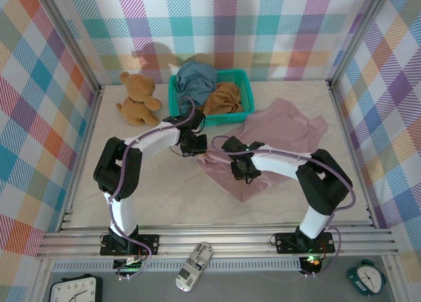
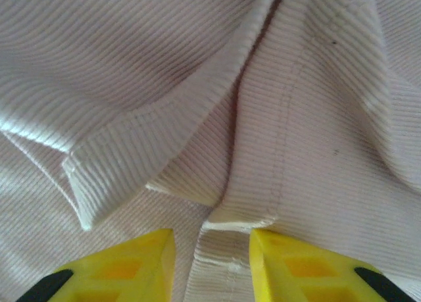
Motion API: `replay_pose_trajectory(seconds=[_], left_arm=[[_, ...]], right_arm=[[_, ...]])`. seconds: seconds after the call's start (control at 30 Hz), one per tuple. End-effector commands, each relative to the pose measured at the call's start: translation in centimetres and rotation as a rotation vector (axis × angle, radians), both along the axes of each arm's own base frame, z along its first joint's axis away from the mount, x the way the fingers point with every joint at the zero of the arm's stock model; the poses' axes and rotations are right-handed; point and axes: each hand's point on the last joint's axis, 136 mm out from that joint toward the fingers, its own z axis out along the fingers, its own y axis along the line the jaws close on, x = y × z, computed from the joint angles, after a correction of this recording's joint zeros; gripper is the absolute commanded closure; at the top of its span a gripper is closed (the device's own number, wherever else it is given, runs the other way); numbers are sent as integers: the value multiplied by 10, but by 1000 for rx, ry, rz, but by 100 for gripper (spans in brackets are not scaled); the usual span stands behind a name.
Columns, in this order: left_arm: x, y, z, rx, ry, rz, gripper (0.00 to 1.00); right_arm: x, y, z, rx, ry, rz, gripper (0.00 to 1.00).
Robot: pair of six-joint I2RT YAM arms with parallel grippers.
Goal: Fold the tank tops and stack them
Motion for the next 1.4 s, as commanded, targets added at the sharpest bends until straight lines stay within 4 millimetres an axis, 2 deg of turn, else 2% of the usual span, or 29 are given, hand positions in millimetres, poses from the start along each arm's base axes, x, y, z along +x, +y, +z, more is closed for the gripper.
replay_pose_trajectory(seconds=[0.0, 0.13, 0.33, 0.6, 1.07, 1.17, 1.27, 1.37], left_arm=[[1, 2, 1, -6, 1, -22, 100], [0, 5, -1, -1, 6, -23, 100], [-1, 8, -2, 8, 8, -32, 100], [-2, 10, -6, 18, 14, -45, 100], [-4, 15, -6, 35, 17, -58, 100], [-3, 15, 1, 33, 6, -60, 100], [-3, 17, 18, 33, -11, -52, 100], [0, 21, 56, 32, -63, -31, 100]], right_arm=[[1, 4, -6, 15, 11, -28, 67], [-9, -9, -18, -33, 46, -52, 68], [-14, -20, -7, -56, 28, -68, 77], [-37, -32, -7, -61, 59, -91, 78], [-39, -48, 8, -69, 2, -122, 94], [-39, -54, 22, -74, -28, -132, 98], [-38, -71, 50, -86, -98, -158, 100], [-32, -88, 100, -87, -236, -148, 100]])
